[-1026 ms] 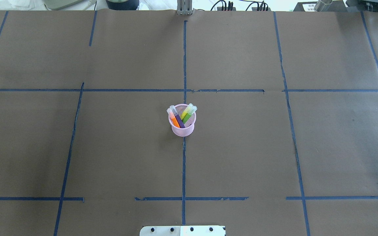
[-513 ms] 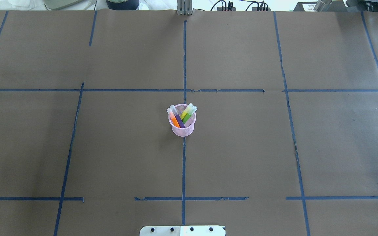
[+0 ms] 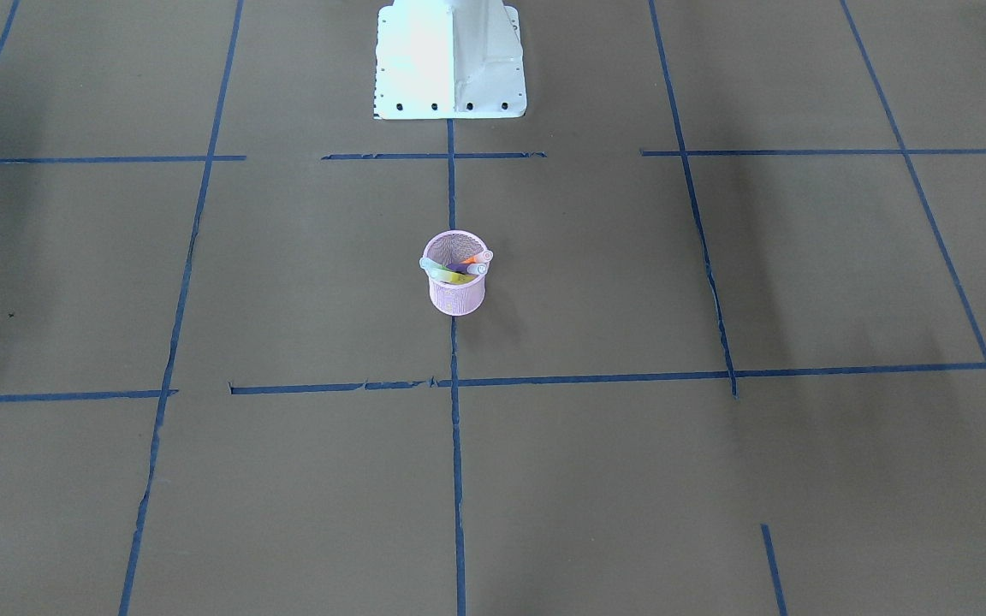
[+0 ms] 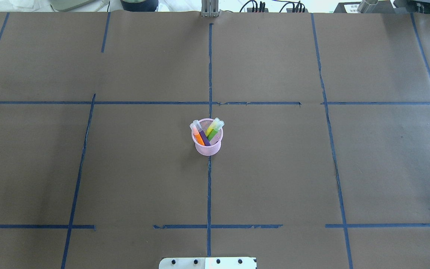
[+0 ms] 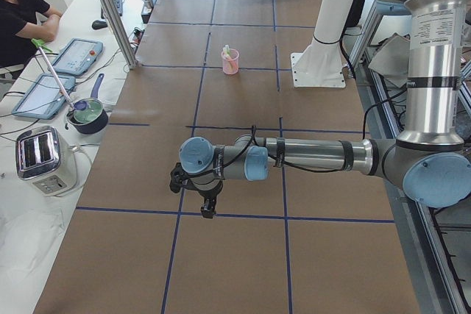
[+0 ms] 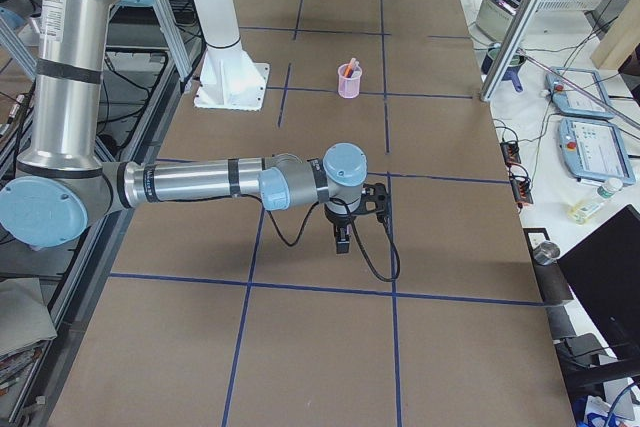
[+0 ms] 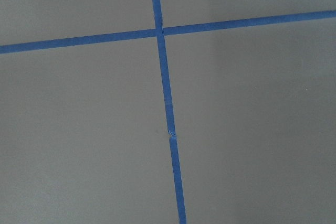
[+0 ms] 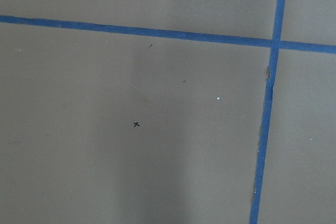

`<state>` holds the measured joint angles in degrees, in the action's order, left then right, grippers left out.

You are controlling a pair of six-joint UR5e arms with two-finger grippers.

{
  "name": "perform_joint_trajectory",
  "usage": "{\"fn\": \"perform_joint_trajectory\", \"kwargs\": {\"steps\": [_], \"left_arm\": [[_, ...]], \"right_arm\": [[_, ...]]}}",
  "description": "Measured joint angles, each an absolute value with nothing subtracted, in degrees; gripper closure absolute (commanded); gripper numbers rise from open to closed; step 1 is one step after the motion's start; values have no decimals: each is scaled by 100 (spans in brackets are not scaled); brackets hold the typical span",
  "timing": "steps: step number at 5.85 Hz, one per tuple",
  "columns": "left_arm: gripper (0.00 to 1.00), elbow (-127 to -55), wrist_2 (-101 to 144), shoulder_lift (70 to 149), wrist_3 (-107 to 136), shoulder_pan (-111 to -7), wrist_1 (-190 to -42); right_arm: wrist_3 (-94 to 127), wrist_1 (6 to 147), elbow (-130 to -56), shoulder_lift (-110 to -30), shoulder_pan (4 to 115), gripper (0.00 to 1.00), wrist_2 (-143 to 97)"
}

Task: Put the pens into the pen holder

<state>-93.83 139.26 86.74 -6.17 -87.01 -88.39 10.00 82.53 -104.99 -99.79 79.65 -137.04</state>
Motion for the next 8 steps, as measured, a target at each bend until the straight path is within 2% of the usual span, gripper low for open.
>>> {"fn": "perform_joint_trajectory", "kwargs": {"steps": [8], "left_arm": [[0, -9507, 13673, 8568, -627, -8874, -8803]], "right_arm": [[-174, 8768, -10508, -10069, 8554, 0, -13501]]}}
